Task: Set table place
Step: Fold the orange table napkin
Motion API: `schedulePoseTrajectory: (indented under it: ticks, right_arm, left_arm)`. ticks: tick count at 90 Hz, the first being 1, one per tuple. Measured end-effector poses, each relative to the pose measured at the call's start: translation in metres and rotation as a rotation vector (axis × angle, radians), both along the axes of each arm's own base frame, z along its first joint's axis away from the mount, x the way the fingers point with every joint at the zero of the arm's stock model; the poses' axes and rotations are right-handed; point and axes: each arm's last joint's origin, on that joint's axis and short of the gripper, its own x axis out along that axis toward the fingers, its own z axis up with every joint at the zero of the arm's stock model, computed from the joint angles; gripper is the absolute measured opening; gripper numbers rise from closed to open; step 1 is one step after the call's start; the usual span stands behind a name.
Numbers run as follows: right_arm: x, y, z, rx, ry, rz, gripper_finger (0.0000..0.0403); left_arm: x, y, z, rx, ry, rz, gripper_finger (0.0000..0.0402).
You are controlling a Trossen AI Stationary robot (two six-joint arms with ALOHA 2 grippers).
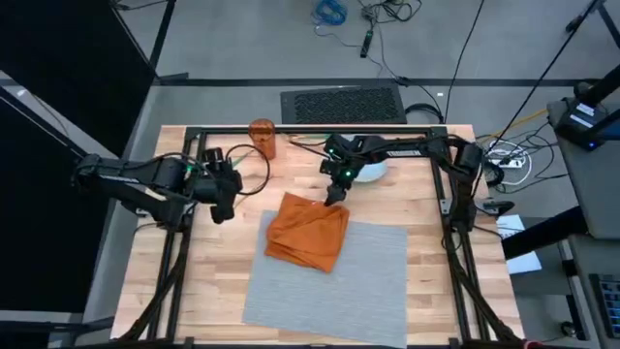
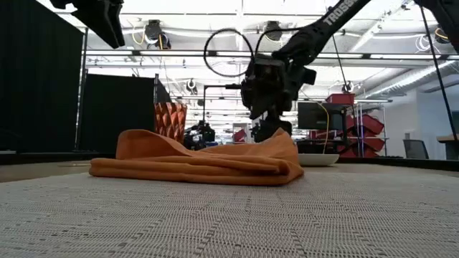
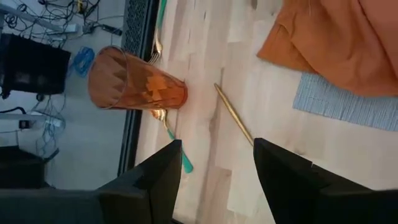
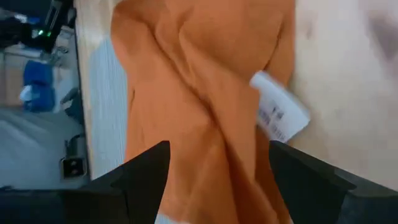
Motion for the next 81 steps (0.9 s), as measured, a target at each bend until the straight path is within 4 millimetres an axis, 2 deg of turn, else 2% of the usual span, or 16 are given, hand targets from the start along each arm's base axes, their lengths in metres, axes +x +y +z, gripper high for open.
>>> schedulePoseTrajectory:
  ticks: [11, 33, 43, 55, 81]
  right_arm:
    - [0.003, -0.001, 0.001, 0.019, -0.028, 0.004, 0.0244]
    - [0.004, -0.004, -0.006, 0.061, -0.041, 0.015, 0.0156]
    - [0.003, -0.008, -0.008, 0.052, -0.050, 0.016, 0.0136]
    - [0.000, -0.016, -0.007, 0.040, -0.062, 0.001, 0.0142]
    - [-0.002, -0.028, -0.011, 0.059, -0.076, -0.038, 0.0202]
  left_arm:
    - [0.000, 0.000, 0.000, -0.002, 0.000, 0.000, 0.0184]
    - [0.001, 0.000, 0.000, -0.002, -0.012, -0.004, 0.0184]
    - [0.002, 0.000, 0.001, -0.002, -0.016, -0.006, 0.0184]
    - [0.002, 0.000, 0.001, -0.002, -0.016, -0.006, 0.0184]
    - [0.002, 0.000, 0.001, -0.002, -0.017, -0.007, 0.0184]
